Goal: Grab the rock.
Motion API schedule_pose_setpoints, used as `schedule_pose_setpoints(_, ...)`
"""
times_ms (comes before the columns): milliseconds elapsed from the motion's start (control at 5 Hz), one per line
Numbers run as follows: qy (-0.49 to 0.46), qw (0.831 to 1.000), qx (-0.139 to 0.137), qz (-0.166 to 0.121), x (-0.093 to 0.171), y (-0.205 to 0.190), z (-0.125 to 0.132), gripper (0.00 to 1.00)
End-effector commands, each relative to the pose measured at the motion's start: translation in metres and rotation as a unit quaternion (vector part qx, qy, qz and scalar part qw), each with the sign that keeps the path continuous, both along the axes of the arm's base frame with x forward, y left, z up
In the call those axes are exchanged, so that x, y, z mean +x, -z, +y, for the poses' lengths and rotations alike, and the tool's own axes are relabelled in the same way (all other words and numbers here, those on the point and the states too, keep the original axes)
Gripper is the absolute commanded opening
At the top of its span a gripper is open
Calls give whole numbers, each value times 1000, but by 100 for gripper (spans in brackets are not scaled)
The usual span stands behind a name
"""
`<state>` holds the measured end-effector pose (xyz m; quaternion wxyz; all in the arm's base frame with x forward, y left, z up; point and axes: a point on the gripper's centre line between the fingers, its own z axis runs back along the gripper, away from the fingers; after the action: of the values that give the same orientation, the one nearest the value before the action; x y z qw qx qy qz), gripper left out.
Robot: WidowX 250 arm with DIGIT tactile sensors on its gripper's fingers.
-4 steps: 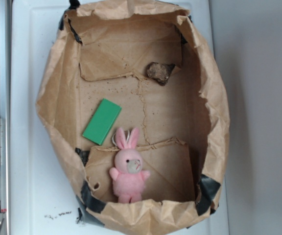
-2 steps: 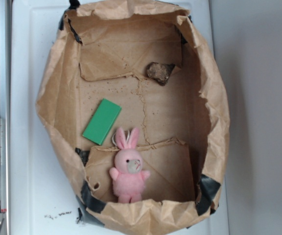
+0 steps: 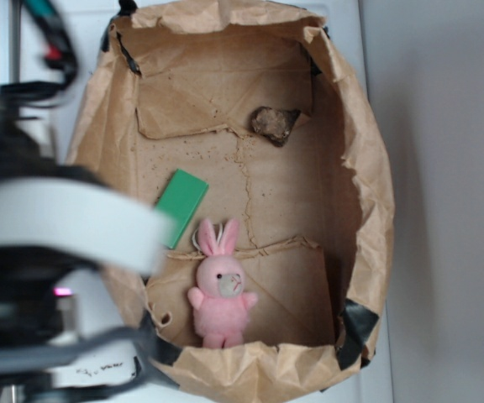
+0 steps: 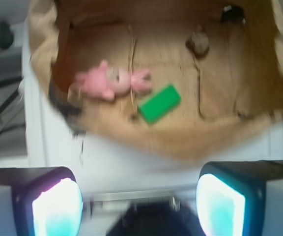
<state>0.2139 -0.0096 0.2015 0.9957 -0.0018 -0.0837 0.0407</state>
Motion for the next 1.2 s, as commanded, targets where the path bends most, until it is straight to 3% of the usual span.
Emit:
schedule_pose_setpoints(0,-19,999,6,-45,95,40,40,100)
schedule_pose_setpoints(200,-21,998,9,-58,110,62,58,100)
schedule_pose_setpoints(400,-8,998,-14,-62,107,71,74,100)
schedule_pose_setpoints(600,-9,998,-12,-66,95,76,82,100)
schedule_pose_setpoints(1000,-20,999,2,-50,86,84,91,100)
